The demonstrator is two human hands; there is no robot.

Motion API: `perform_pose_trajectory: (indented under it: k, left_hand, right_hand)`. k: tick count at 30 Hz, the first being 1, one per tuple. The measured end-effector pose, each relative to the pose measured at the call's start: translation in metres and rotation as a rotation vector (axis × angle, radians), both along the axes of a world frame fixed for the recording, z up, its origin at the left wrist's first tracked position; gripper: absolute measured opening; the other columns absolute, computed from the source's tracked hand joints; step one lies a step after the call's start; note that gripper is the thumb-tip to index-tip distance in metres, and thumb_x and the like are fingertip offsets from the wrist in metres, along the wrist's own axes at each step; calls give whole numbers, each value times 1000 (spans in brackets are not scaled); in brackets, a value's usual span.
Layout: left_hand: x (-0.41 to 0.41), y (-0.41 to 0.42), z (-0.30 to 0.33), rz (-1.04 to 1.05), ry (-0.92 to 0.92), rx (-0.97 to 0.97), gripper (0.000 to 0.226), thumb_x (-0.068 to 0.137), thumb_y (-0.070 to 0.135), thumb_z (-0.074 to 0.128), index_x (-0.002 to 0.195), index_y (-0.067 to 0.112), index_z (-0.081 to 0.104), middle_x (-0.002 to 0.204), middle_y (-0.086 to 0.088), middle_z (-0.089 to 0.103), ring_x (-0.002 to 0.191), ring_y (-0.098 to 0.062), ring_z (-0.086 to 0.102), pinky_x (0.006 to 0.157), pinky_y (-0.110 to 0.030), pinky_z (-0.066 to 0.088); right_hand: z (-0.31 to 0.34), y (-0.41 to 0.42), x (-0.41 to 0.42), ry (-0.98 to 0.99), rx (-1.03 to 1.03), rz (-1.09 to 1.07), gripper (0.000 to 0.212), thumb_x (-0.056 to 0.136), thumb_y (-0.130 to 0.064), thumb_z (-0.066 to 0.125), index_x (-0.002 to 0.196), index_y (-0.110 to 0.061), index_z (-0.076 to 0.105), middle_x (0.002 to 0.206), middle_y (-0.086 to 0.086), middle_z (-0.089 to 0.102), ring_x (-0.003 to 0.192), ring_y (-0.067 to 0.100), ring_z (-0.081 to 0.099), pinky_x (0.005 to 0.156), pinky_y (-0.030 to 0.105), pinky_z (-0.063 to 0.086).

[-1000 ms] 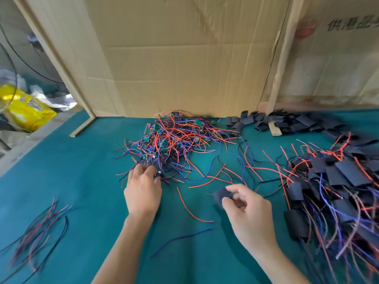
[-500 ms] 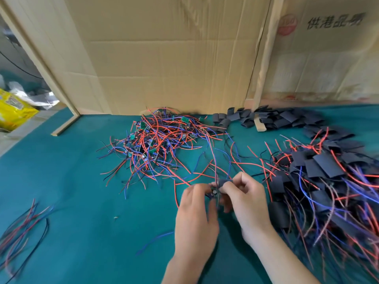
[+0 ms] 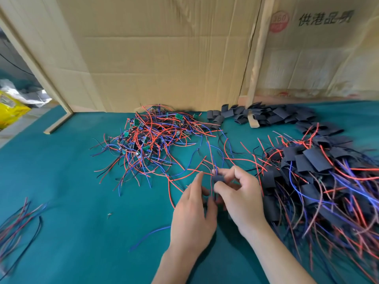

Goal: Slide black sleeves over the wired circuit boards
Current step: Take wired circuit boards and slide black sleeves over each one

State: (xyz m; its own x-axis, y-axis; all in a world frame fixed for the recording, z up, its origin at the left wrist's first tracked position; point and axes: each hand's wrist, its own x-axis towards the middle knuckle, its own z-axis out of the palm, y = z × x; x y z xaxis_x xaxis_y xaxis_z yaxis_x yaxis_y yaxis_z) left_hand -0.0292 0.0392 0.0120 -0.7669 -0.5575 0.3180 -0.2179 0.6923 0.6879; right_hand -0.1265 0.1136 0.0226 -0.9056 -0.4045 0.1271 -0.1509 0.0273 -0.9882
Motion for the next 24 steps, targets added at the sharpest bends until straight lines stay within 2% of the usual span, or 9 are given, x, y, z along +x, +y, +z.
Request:
perform_pose_trajectory:
  k: [3,6,8,10,13,15,18,21,24]
  left_hand:
    - [-6,-3,1,26,-11,-56,50,89,20,54,139,25,53,103,10,66,97,-18,60,83,-35,49]
    - [-16,-4,6,47,-11,-53,47,85,18,51,131,25,57,101,9,68,101,-18,55,86,-37,47]
    - [-24,-6,10,126,25,4,41,91,17,50,131,21,56,104,4,69,103,-23,58,91,-40,46]
    - [-36,-11,13,231,18,66,38,96,20,51,134,19,52,108,1,70,102,-29,63,90,-41,45]
    - [-61,-16,20,260,-181,70,35,97,35,54,128,22,54,110,-4,72,105,-35,63,85,-42,49]
    - [-78,-18,24,253,-315,32,33,93,42,59,117,20,59,108,-7,70,105,-38,62,83,-43,51]
    - [-92,-22,24,282,-376,50,30,87,40,63,106,17,61,107,-12,66,103,-38,61,80,-41,49]
    - [-91,-27,19,303,-365,110,19,86,35,63,100,22,66,105,-9,67,100,-37,61,74,-36,43]
    - [-88,-31,20,291,-339,181,4,82,30,65,82,27,63,98,-6,68,98,-35,62,74,-33,43]
  right_hand:
    - [0,4,-2,27,8,-76,13,61,-23,63,62,-36,58,86,-14,76,50,22,64,57,29,46]
    - [-2,3,-4,-38,-29,-78,12,58,-28,64,62,-24,53,71,10,72,47,25,60,49,27,42]
    - [-5,1,-4,-43,-23,-62,18,57,-30,63,63,-19,49,64,15,68,43,25,59,48,28,40]
    - [-7,1,-3,-34,-20,-66,18,60,-27,64,63,-19,48,57,13,63,41,25,58,48,28,40]
    - [-8,3,-6,-35,-46,-153,17,62,-25,66,66,-21,51,52,5,59,40,24,60,46,30,43]
    - [-7,8,-10,-19,-51,-230,17,63,-26,66,71,-22,52,56,4,64,44,23,65,51,39,52]
    - [-6,12,-14,-11,-53,-279,18,64,-23,65,74,-24,50,53,0,64,45,21,67,58,49,57]
    - [-6,12,-14,-19,-37,-279,22,61,-21,67,75,-26,49,53,-4,64,44,20,66,55,45,56]
    - [-7,11,-13,-48,-51,-249,32,58,-25,75,75,-31,49,60,-2,65,43,22,64,53,37,48]
